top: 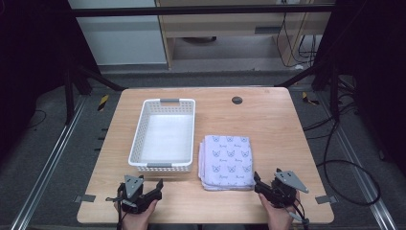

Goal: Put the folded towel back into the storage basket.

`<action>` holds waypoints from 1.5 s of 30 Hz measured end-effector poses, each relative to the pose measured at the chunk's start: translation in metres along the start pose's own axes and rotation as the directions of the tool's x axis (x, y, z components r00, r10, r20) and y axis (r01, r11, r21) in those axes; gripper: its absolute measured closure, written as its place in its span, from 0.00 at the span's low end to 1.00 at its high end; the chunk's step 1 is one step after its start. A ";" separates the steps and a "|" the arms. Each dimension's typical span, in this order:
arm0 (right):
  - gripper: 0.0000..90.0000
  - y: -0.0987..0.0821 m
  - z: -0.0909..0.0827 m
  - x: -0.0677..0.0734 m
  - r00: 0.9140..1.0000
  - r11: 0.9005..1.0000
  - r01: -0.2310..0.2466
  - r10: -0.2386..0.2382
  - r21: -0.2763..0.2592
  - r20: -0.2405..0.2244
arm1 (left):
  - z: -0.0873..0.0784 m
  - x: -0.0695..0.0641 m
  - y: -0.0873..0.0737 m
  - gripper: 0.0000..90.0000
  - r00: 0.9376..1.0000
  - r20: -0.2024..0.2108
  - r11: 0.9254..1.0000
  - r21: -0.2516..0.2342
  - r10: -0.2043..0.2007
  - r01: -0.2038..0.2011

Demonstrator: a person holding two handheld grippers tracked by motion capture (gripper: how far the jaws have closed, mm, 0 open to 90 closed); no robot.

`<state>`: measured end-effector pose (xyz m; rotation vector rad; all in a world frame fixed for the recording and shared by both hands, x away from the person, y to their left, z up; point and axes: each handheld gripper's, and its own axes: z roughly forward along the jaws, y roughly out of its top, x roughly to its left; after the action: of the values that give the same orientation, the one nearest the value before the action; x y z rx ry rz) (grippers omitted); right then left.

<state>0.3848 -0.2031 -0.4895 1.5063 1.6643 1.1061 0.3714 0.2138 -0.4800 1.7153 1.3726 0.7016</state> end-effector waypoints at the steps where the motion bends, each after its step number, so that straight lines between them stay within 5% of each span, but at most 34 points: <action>1: 0.22 0.001 0.000 0.001 1.000 1.000 -0.001 0.001 -0.001 -0.010 | 0.000 -0.002 0.000 0.29 1.000 0.011 1.000 0.001 0.004 -0.004; 17: 0.23 0.018 -0.010 0.007 0.995 0.999 -0.008 0.004 -0.046 -0.097 | 0.001 -0.043 0.006 0.29 0.988 0.134 0.996 0.006 0.083 -0.085; 34: 0.20 0.038 -0.011 0.014 0.992 0.999 0.026 -0.030 -0.034 -0.122 | 0.012 -0.076 0.015 0.29 0.974 0.197 0.993 0.016 0.114 -0.120; 45: 0.21 0.051 -0.004 0.014 0.990 0.998 0.049 -0.053 -0.033 -0.134 | 0.021 -0.094 0.018 0.30 0.959 0.249 0.988 0.029 0.138 -0.150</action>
<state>0.4025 -0.1899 -0.4412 1.3895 1.7593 1.2221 0.3742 0.1159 -0.4696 1.8853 1.1092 0.5171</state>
